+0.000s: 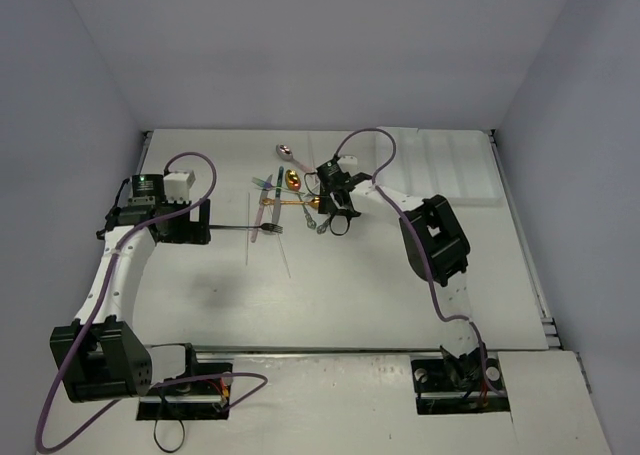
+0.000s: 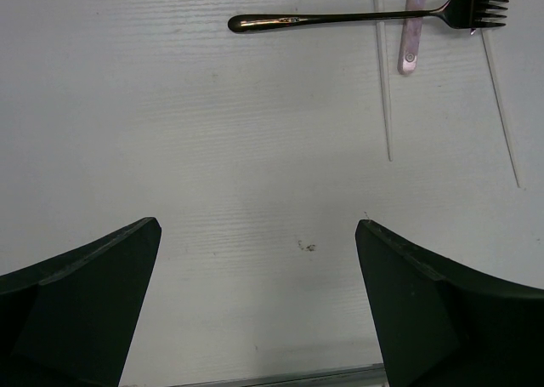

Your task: Sort the eating utensils into containers

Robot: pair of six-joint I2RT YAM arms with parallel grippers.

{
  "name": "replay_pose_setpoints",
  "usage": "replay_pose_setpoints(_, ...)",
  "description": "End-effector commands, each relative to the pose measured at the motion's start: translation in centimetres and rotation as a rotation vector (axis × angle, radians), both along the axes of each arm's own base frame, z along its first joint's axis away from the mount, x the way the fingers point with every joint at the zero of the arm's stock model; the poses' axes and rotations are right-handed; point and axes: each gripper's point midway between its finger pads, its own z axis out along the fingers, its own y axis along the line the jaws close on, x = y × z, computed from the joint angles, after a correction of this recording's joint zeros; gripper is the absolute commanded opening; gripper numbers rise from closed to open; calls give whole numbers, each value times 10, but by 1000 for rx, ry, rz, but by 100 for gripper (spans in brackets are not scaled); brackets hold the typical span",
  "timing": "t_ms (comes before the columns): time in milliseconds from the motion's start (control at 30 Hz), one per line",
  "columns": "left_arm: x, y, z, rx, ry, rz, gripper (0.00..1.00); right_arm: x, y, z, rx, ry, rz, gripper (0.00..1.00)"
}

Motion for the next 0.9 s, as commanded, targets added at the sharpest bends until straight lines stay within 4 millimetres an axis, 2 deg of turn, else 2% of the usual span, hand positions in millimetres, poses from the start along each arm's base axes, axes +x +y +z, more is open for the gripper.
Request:
replay_pose_setpoints(0, 17, 1, 17, -6, -77, 3, 97, 14, -11, 5, 23, -20, -76, 54)
replay_pose_setpoints(200, 19, 2, 16, -6, -71, 4, 97, 3, -11, 0, 27, 9, -61, 44)
replay_pose_setpoints(433, 20, 3, 19, 0, -77, 7, 97, -11, -2, -8, 35, 44, -20, 21)
replay_pose_setpoints(600, 19, 4, 18, 4, -75, 10, 97, -19, 3, -5, 43, 53, 4, 5)
replay_pose_setpoints(667, 18, 4, 18, 3, -75, 10, 97, -22, 4, 2, 50, 45, 11, 0)
replay_pose_setpoints(767, 18, 4, 19, 4, -79, 10, 97, -28, 3, 14, 70, 38, 19, 0)
replay_pose_setpoints(867, 17, 4, 20, 5, -80, 10, 97, -31, 2, 48, 105, -14, 30, 0)
